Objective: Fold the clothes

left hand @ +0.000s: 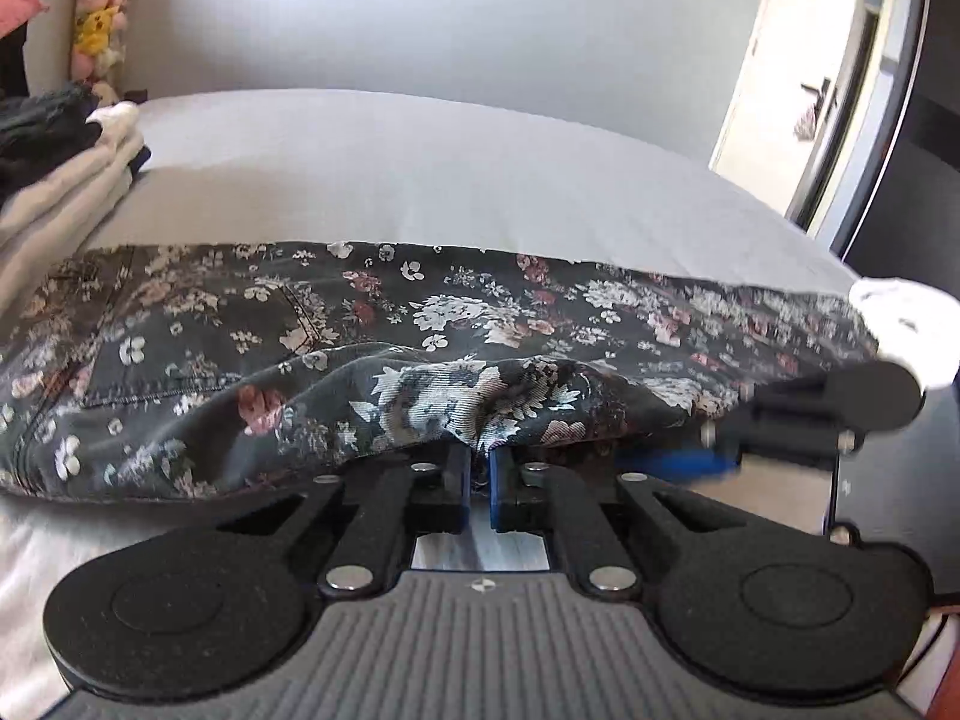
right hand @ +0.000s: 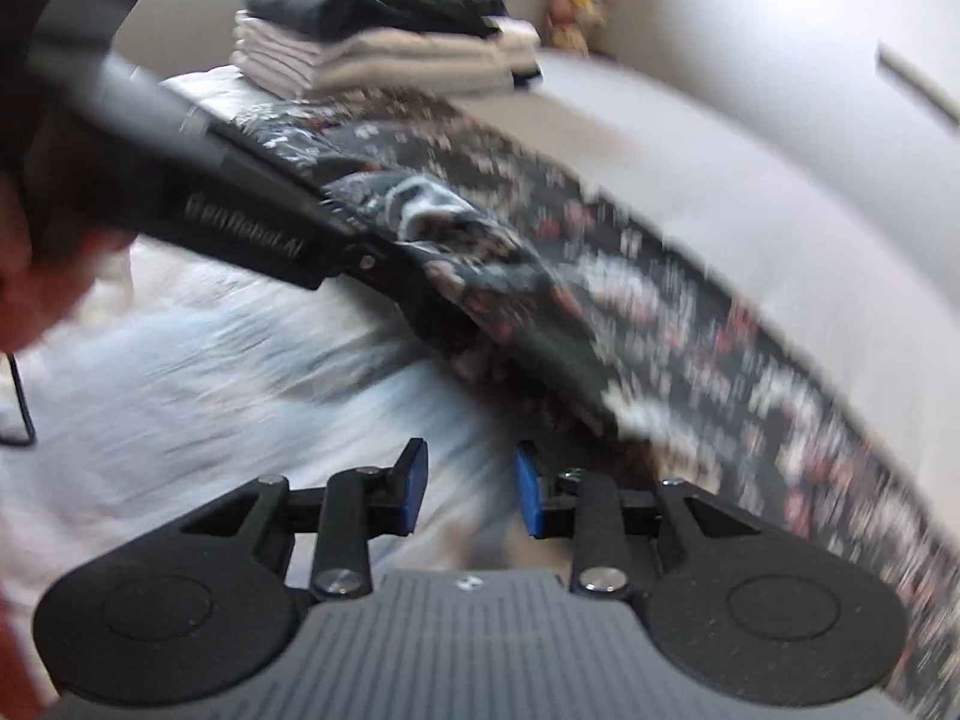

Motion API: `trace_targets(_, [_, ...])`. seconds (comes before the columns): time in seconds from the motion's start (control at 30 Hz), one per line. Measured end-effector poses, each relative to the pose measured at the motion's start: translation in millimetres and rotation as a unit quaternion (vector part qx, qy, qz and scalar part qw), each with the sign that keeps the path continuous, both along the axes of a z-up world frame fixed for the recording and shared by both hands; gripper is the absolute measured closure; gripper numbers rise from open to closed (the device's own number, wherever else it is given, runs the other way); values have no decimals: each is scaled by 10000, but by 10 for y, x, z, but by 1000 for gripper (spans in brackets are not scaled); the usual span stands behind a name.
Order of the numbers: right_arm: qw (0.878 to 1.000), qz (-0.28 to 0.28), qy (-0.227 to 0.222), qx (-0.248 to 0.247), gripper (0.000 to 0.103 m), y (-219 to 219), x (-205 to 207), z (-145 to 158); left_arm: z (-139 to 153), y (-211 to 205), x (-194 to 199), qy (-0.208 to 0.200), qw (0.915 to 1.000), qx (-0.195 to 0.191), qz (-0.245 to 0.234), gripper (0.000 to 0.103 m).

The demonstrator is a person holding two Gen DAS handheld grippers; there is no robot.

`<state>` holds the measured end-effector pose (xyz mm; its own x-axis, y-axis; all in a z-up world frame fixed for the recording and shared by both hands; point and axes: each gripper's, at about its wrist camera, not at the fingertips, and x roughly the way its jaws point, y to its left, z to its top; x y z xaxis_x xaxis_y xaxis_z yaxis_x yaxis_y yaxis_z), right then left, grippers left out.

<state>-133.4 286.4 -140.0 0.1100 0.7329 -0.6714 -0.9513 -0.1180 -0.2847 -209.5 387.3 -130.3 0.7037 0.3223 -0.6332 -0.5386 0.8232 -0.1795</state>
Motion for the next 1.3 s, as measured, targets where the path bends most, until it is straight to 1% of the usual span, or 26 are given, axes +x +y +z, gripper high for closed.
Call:
trace_targets(0.07, [9990,99,-369,215,67,11,-63,19,17,-14,11,51,10000,35,-54,97])
trace_targets(0.1, [9984,155,-458,307,65,13,-81,32,35,-14,9,54,10000,22,-64,97])
trace_targets(0.13, [9978,217,-519,355,59,18,-93,37,53,-14,7,55,10000,8,-73,97])
trace_targets(0.17, [9969,272,-639,362,57,32,-103,24,66,-14,7,75,9999,-4,-77,97])
trace_targets(0.23, [9930,430,-1047,323,57,77,-154,-51,73,-17,11,123,9999,-4,-92,98])
trace_targets(0.3, [9887,609,-1334,297,57,138,-202,-120,85,-25,7,158,9998,4,-112,98])
trace_targets(0.37, [9866,741,-1411,347,58,194,-246,-145,104,-37,-4,179,9997,22,-142,98])
trace_targets(0.43, [9860,821,-1400,388,62,251,-279,-147,96,-17,-14,184,9997,-57,-158,98])
trace_targets(0.47, [9869,847,-1330,351,67,266,-284,-138,92,-7,-19,186,9996,-97,-166,98])
trace_targets(0.5, [9879,872,-1246,303,86,277,-286,-127,89,4,-24,189,9996,-137,-174,98])
trace_targets(0.53, [9889,887,-1170,248,98,269,-289,-110,90,4,-26,195,9995,-160,-192,98])
trace_targets(0.6, [9906,904,-1019,143,102,236,-295,-74,102,-15,-37,245,9993,-151,-258,97])
trace_targets(0.73, [9939,827,-734,1,102,150,-330,-31,131,-79,-100,319,9986,-122,-406,92])
trace_targets(0.83, [9959,730,-504,-159,102,141,-318,-79,165,-135,-169,310,9983,-74,-491,92])
trace_targets(0.9, [9971,643,-334,-245,102,146,-287,-80,243,-163,-237,59,9986,-41,-527,92])
trace_targets(0.97, [9970,634,-349,-284,102,97,-333,-119,306,-132,-290,-263,9985,-162,-447,92])
trace_targets(1.07, [9964,650,-433,-320,102,65,-381,-135,243,-25,-249,-325,9990,-283,-69,92])
trace_targets(1.13, [9963,668,-403,-366,102,39,-378,-111,151,18,-121,-4,9998,-160,69,92])
trace_targets(1.23, [9960,683,-357,-445,102,-18,-348,-52,7,7,22,461,9988,-127,-91,92])
trace_targets(1.3, [9957,654,-466,-458,100,-91,-297,7,-91,-24,80,848,9962,-8,-206,92])
